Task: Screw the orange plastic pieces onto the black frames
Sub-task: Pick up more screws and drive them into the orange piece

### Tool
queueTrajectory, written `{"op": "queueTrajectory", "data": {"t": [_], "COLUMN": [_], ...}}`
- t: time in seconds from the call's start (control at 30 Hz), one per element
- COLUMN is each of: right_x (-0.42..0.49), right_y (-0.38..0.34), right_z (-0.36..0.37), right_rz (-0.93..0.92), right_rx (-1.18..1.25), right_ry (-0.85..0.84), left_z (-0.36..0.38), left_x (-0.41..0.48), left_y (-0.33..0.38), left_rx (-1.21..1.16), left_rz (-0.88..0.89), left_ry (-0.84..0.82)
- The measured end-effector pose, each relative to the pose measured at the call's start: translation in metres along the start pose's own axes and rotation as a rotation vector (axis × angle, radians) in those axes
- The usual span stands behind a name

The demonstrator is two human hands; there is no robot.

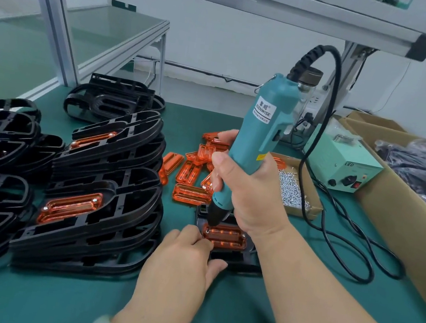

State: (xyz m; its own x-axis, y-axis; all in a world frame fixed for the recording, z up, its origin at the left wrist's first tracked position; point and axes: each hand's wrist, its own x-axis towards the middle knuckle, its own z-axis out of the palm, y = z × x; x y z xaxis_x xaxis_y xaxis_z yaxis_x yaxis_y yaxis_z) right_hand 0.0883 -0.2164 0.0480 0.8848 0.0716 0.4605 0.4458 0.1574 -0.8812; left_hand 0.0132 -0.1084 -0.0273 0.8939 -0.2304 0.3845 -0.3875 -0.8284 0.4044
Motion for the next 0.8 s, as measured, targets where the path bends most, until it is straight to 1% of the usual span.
{"op": "queueTrajectory", "data": {"t": [0.13, 0.27, 0.37, 0.6, 0.7, 0.8], "right_x": [0.0004, 0.0011, 0.0014, 0.0028, 0.0030, 0.0029], "right_y": [0.0011, 0.0034, 0.0045, 0.0036, 0.0024, 0.0005], "right_z": [-0.0004, 0.0026, 0.0039, 0.0025, 0.0019, 0.0032], "right_rz": [0.009, 0.016, 0.015, 0.046, 0.048, 0.038], "right_rx": [0.021, 0.012, 0.008, 0.020, 0.040, 0.016], "right_ry": [0.012, 0.080, 0.100, 0.137, 0.102, 0.069], "left_z": [-0.0016, -0.0019, -0.0020, -0.0021, -0.0009, -0.0006], "left_x": [0.0005, 0.0008, 0.0028, 0.0057, 0.0064, 0.0057], "left_y": [0.0013, 0.0021, 0.0027, 0.0017, 0.0000, 0.0000], "left_rx": [0.007, 0.014, 0.016, 0.020, 0.032, 0.023], "left_rz": [0.001, 0.012, 0.010, 0.009, -0.016, -0.045], "left_ry": [-0.008, -0.015, -0.017, -0.082, -0.111, -0.093]}}
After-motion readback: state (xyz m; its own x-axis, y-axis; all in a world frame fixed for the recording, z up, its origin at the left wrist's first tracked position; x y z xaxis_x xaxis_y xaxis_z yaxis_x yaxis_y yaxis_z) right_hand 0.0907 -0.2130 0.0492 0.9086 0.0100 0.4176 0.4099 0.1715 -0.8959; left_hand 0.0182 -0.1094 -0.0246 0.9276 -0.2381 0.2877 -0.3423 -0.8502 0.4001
